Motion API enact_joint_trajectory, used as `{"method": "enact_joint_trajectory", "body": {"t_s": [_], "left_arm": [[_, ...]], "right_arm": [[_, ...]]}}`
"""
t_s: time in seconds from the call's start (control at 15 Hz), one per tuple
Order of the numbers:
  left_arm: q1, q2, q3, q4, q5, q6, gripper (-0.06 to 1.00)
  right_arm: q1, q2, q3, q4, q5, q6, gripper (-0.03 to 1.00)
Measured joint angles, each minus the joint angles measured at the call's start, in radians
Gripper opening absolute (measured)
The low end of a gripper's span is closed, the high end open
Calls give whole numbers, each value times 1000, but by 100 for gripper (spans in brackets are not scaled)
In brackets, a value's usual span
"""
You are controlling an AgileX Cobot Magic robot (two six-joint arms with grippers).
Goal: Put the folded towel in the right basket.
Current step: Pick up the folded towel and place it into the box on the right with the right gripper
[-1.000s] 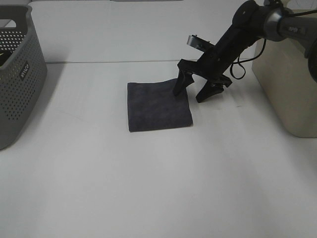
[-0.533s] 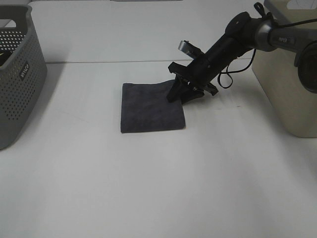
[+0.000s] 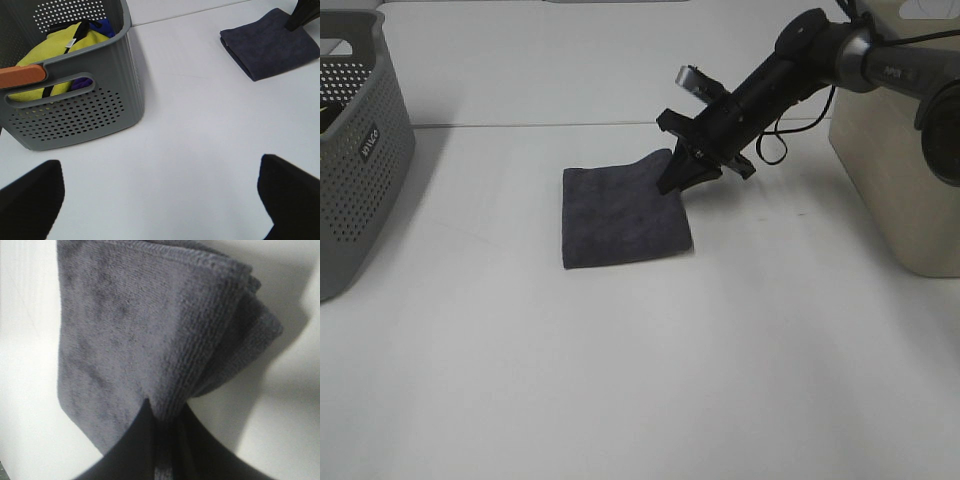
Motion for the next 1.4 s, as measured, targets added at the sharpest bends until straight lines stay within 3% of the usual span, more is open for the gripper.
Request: {"method": "enact_joint_trajectory", "body": {"t_s": [0.33,0.87,1.0,1.4], "left_arm": [[0,0,0,0,0,0,99],[0,0,0,0,0,0,99],[0,0,0,0,0,0,99],[0,0,0,0,0,0,99]], "right_arm": [[0,-172,-81,-70,4,48,4],[-6,-530,-82,-525,11,150,4],[-27,-583,-82,-583,11,160,4],[-283,-663,-83,-605,11,197,4]]}}
